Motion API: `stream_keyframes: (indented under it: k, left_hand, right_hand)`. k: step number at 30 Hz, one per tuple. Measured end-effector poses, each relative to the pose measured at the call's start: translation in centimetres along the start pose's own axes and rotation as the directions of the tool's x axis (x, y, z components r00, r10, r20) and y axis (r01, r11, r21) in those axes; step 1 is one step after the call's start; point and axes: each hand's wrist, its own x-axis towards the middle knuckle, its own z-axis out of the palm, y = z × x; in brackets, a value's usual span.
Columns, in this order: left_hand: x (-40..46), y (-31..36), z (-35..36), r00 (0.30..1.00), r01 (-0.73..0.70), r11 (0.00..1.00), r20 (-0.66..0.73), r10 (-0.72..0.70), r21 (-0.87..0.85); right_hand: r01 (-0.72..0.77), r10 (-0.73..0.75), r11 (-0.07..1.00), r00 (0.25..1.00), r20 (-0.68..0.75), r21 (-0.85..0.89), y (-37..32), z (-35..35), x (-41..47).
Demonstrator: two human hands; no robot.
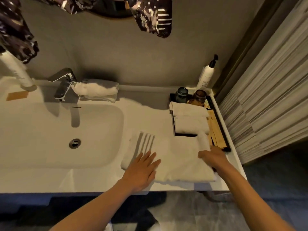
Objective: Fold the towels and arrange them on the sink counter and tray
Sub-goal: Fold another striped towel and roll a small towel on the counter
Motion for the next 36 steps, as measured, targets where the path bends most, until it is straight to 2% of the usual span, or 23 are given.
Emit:
stream_keyframes:
  k: [2, 4, 6, 8, 10, 12, 14, 15, 16, 17, 18, 19, 20, 21, 22, 23, 24, 25, 26, 28, 33, 35, 36]
  left_hand:
    - [0.0, 0.8, 0.2, 0.996, 0.088, 0.996, -0.009, -0.088, 0.028]
    - [-1.3, 0.5, 0.3, 0.977, 0.214, 0.976, 0.002, -0.214, -0.03]
    - [-2.8, -0.4, 0.8, 0.957, 0.291, 0.951, 0.046, -0.288, -0.102]
    - [-3.2, -0.9, 0.8, 0.952, 0.304, 0.938, 0.085, -0.293, -0.169]
    - [-2.8, -1.0, 0.3, 0.936, 0.352, 0.87, 0.135, -0.325, -0.344]
    - [-2.2, -0.9, -0.7, 0.913, 0.385, 0.713, 0.128, -0.387, -0.586]
    - [-1.7, -1.1, -2.0, 0.882, 0.392, 0.548, 0.131, -0.454, -0.739]
    - [-1.5, -1.3, -2.7, 0.86, 0.403, 0.475, 0.145, -0.49, -0.782]
    - [-1.4, -1.5, -3.3, 0.83, 0.415, 0.396, 0.162, -0.534, -0.819]
    - [-1.3, -1.8, -3.5, 0.793, 0.418, 0.305, 0.18, -0.582, -0.855]
    - [-1.2, -1.9, -3.5, 0.756, 0.407, 0.209, 0.199, -0.623, -0.889]
    - [-1.3, -1.9, -3.6, 0.728, 0.393, 0.153, 0.205, -0.654, -0.907]
    - [-1.4, -1.6, -3.7, 0.717, 0.394, 0.205, 0.16, -0.678, -0.896]
    - [-1.4, -1.0, -3.3, 0.731, 0.386, 0.37, 0.035, -0.681, -0.845]
    - [-1.4, -0.4, -2.9, 0.765, 0.339, 0.574, -0.137, -0.629, -0.746]
    - [-1.1, 0.3, -2.3, 0.814, 0.259, 0.755, -0.285, -0.507, -0.603]
    - [-0.7, 0.9, -1.8, 0.865, 0.174, 0.867, -0.348, -0.361, -0.466]
    - [-0.2, 1.2, -1.4, 0.912, 0.11, 0.924, -0.333, -0.241, -0.366]
    - [0.2, 1.3, -0.8, 0.946, 0.077, 0.952, -0.279, -0.163, -0.296]
    - [0.2, 0.6, 0.3, 0.982, 0.093, 0.976, -0.145, -0.123, -0.197]
    - [-0.2, 0.1, 1.7, 0.984, 0.159, 0.98, -0.062, -0.168, -0.12]
    - [-0.1, 0.5, 1.7, 0.982, 0.181, 0.976, -0.032, -0.186, -0.124]
    - [0.0, 0.6, 1.4, 0.982, 0.184, 0.975, -0.019, -0.188, -0.128]
  right_hand:
    - [-0.074, 0.064, 0.99, 0.995, -0.081, -0.12, 0.7, -3.1, 0.1]
    - [-0.093, 0.06, 0.961, 0.99, -0.131, -0.26, 0.3, -4.7, -0.2]
    - [-0.029, -0.018, 0.919, 0.993, -0.116, -0.392, -1.5, -4.9, -0.9]
    - [0.081, -0.115, 0.878, 0.992, -0.044, -0.472, -4.0, -3.4, -1.6]
    - [0.187, -0.178, 0.914, 0.982, 0.058, -0.359, -6.6, -0.1, -2.9]
    - [0.233, -0.212, 0.97, 0.947, 0.24, -0.064, -8.3, 4.1, -4.7]
    - [0.157, -0.26, 0.951, 0.871, 0.416, 0.265, -8.8, 7.3, -6.0]
    - [0.108, -0.281, 0.914, 0.864, 0.417, 0.392, -8.5, 7.9, -6.0]
    - [0.104, -0.297, 0.871, 0.89, 0.345, 0.481, -8.1, 8.1, -5.4]
    - [0.168, -0.309, 0.846, 0.928, 0.208, 0.506, -7.1, 7.8, -4.6]
    - [0.278, -0.328, 0.851, 0.944, 0.039, 0.445, -5.8, 7.4, -3.7]
    - [0.39, -0.375, 0.867, 0.92, -0.109, 0.311, -4.4, 7.1, -2.9]
    - [0.478, -0.448, 0.866, 0.872, -0.197, 0.148, -2.8, 7.0, -2.6]
    - [0.561, -0.549, 0.828, 0.81, -0.206, -0.004, -1.4, 7.3, -2.6]
    - [0.65, -0.666, 0.746, 0.728, -0.16, -0.143, -0.2, 8.1, -2.7]
    - [0.733, -0.773, 0.622, 0.631, -0.066, -0.275, 0.9, 9.4, -2.4]
    - [0.775, -0.836, 0.474, 0.545, 0.061, -0.418, 1.7, 10.7, -1.9]
    - [0.772, -0.856, 0.338, 0.49, 0.166, -0.538, 2.2, 11.9, -1.2]
    - [0.739, -0.838, 0.262, 0.494, 0.233, -0.621, 2.5, 12.7, -0.6]
    - [0.685, -0.795, 0.221, 0.538, 0.279, -0.694, 3.0, 13.9, 0.0]
    - [0.669, -0.762, 0.22, 0.572, 0.303, -0.71, 3.5, 15.2, 0.8]
    - [0.713, -0.78, 0.223, 0.539, 0.317, -0.664, 3.6, 14.8, 0.7]
    - [0.746, -0.808, 0.258, 0.515, 0.287, -0.614, 3.9, 14.3, 0.4]
